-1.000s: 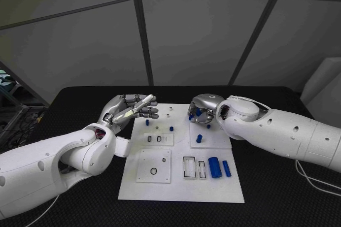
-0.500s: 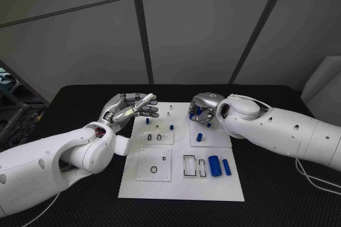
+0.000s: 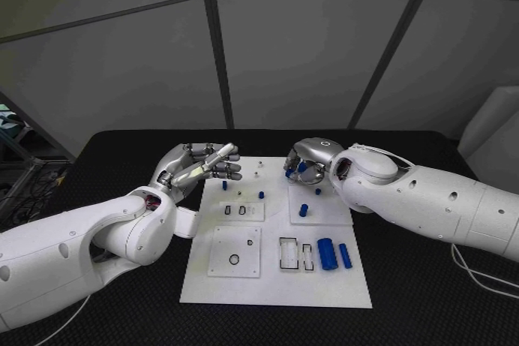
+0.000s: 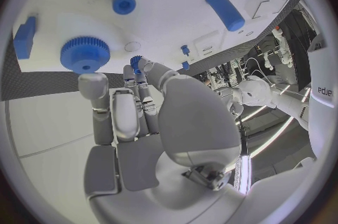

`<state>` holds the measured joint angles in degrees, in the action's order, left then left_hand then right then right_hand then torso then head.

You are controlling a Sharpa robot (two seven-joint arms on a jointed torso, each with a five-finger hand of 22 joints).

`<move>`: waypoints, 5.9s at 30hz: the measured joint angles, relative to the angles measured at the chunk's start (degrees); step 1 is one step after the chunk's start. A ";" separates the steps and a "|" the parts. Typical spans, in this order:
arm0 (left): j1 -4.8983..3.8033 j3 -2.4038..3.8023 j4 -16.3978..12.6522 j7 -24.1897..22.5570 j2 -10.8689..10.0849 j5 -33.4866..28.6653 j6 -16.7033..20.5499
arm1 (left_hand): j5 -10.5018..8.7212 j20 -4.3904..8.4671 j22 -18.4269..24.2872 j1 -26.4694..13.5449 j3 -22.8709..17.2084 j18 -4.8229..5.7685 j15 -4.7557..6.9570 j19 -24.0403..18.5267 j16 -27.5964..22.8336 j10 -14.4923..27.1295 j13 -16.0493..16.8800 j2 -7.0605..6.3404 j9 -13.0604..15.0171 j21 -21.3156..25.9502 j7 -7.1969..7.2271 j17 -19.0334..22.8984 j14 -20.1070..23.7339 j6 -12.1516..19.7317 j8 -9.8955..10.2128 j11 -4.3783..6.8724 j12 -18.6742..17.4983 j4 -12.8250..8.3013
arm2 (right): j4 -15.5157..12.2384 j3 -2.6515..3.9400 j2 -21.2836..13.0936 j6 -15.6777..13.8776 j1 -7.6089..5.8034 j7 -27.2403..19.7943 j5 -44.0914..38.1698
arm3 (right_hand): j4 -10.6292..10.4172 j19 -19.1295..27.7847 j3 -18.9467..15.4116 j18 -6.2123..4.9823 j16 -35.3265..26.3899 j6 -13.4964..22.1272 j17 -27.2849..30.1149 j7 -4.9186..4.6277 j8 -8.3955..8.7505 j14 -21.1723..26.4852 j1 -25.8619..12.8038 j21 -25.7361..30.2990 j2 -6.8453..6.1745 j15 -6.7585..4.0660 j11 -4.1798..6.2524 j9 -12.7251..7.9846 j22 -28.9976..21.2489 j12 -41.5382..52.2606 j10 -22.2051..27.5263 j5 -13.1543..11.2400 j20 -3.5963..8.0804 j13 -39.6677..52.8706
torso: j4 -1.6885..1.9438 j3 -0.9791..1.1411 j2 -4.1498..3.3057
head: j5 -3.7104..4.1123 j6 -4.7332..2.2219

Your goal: Assemble the parts on the task board

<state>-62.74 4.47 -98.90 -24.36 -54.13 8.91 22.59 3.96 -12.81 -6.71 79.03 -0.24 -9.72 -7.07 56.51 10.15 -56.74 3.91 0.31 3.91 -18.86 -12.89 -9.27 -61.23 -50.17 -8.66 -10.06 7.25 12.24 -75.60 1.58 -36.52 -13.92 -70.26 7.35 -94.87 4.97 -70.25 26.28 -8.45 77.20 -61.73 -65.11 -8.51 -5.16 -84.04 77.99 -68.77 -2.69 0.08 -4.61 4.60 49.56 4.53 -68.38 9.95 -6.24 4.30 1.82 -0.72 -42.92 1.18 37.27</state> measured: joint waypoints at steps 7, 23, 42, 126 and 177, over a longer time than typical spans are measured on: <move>0.00 0.00 0.27 0.02 -0.16 0.00 0.00 | 0.00 0.00 0.04 0.00 0.00 0.00 0.00 0.00 0.00 0.00 0.00 0.00 0.00 0.00 0.00 0.00 0.00 0.00 0.00 0.00 0.00 0.00 | 0.66 0.01 1.40 -3.74 0.00 0.06 0.14 | -0.16 0.00 0.17 -0.01 0.32 0.00 -0.10 0.00 0.02 0.00 0.00 -0.23 0.00 0.00 0.00 -0.01 0.11 0.00 0.01 -0.02 0.00 -0.01 | 0.00 0.00 0.01 | -0.01 -0.49; 0.00 0.00 0.66 0.02 -0.04 -0.01 -0.06 | 0.00 0.00 0.10 0.00 0.00 0.00 0.00 0.00 -0.23 0.00 0.00 0.00 -0.05 0.33 0.00 -0.04 0.00 0.00 0.21 0.00 -0.22 0.00 | 6.33 0.02 7.64 -8.08 -0.02 0.50 -0.41 | -0.17 0.00 0.17 0.00 0.32 0.02 -0.21 0.00 0.06 0.00 -0.34 -0.44 -0.34 0.01 0.00 -0.06 0.24 -0.01 0.01 -0.13 0.00 -0.03 | 0.14 0.00 -0.25 | 0.05 -0.99; -0.01 0.01 0.71 0.01 0.21 -0.01 -0.32 | 0.00 0.00 0.09 0.00 0.00 0.00 0.00 0.00 -0.22 0.00 0.00 0.00 -0.04 0.33 0.00 -0.04 0.00 0.00 0.21 0.00 -0.22 0.00 | 10.81 0.03 12.20 -8.00 -0.30 0.70 -1.42 | -0.33 0.00 0.33 -0.01 0.32 0.05 -0.31 0.00 0.08 0.00 -0.64 -0.44 -0.64 0.01 -0.22 -0.10 0.28 -0.39 0.22 -0.13 0.00 -0.15 | 0.37 -0.11 -0.66 | -0.10 -1.02; -0.15 0.03 1.58 1.01 -0.30 -0.01 -2.27 | 0.00 0.00 0.35 0.00 0.23 0.00 0.00 0.00 -0.66 0.00 0.00 0.00 -0.02 0.55 0.00 -0.21 0.00 0.00 0.43 0.00 -0.49 -0.23 | 0.58 1.25 -0.19 -6.17 -0.95 2.16 1.62 | -3.83 2.51 -5.50 -0.01 -0.55 5.07 1.90 -0.84 -0.97 0.01 -3.28 0.94 -4.27 -0.25 0.32 0.12 -2.68 9.20 -3.88 0.22 0.15 3.24 | -0.38 -0.04 -0.19 | -0.61 -0.85; -0.12 0.02 2.07 1.04 0.07 -0.01 -2.48 | 0.00 0.00 0.49 0.00 0.39 0.00 -0.20 0.00 -0.66 0.00 0.00 0.00 -0.02 0.55 0.00 -0.30 0.20 0.00 0.40 0.00 -0.49 -0.39 | 5.60 2.04 -0.28 3.59 -0.94 6.54 14.00 | -9.97 -4.30 -18.06 2.24 9.23 14.70 -9.81 -1.11 -5.26 0.11 -0.33 -5.77 -3.18 -0.49 0.31 -0.27 9.66 69.62 -9.32 4.65 0.21 66.05 | -1.34 0.46 0.74 | 0.36 -0.15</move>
<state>-62.86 4.49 -96.83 -23.32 -54.07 8.89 20.11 3.96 -12.81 -6.21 79.03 0.15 -9.72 -7.27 56.51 9.50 -56.73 3.91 0.31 3.89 -18.32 -12.89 -9.57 -61.02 -50.17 -8.26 -10.06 6.76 11.84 -70.01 3.62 -36.80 -10.33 -71.20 13.90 -80.87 -5.00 -74.55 8.23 -6.21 86.43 -47.03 -74.93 -9.62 -10.42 -83.93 77.66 -74.53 -5.86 -0.40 -4.30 4.33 59.21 74.14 -77.71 14.59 -6.03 70.35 0.48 -0.26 -42.19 1.54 37.12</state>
